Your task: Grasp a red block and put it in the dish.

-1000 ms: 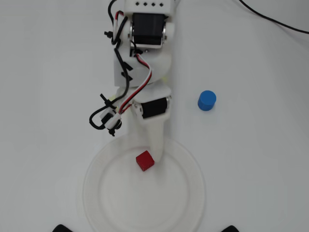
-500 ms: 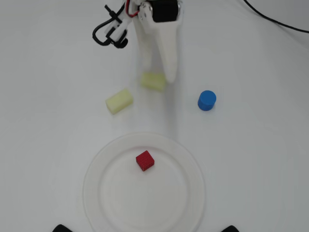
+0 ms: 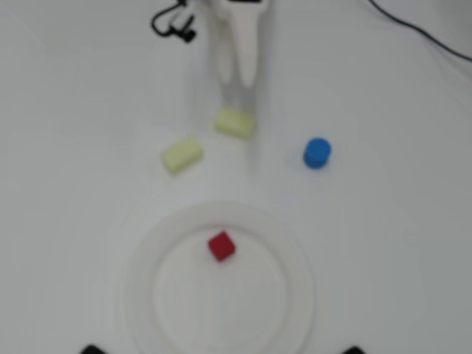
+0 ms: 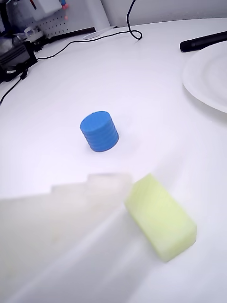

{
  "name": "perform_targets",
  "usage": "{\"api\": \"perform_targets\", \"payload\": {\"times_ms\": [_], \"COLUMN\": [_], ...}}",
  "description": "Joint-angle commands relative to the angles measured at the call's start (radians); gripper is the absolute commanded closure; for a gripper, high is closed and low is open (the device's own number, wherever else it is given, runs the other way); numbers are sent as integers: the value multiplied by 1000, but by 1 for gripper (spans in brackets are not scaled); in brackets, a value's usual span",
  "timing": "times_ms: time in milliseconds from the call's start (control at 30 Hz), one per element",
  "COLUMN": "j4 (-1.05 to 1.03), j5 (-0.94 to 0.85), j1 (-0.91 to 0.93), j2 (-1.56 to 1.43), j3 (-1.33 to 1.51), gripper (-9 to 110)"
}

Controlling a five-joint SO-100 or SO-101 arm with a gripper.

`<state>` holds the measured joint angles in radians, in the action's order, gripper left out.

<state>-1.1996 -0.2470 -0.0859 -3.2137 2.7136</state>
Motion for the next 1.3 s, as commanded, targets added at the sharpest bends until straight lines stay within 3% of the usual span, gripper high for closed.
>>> {"api": "perform_targets", "payload": {"times_ms": [0,433,733,1267], "j4": [-6,-35,-58,-83], "j5": [12,124,146,130], "j1": [12,5,-11,-25], "j2": [-80,-236,-236,-236], "j3": [78,353,459,474], "gripper": [67,75,101,101]}}
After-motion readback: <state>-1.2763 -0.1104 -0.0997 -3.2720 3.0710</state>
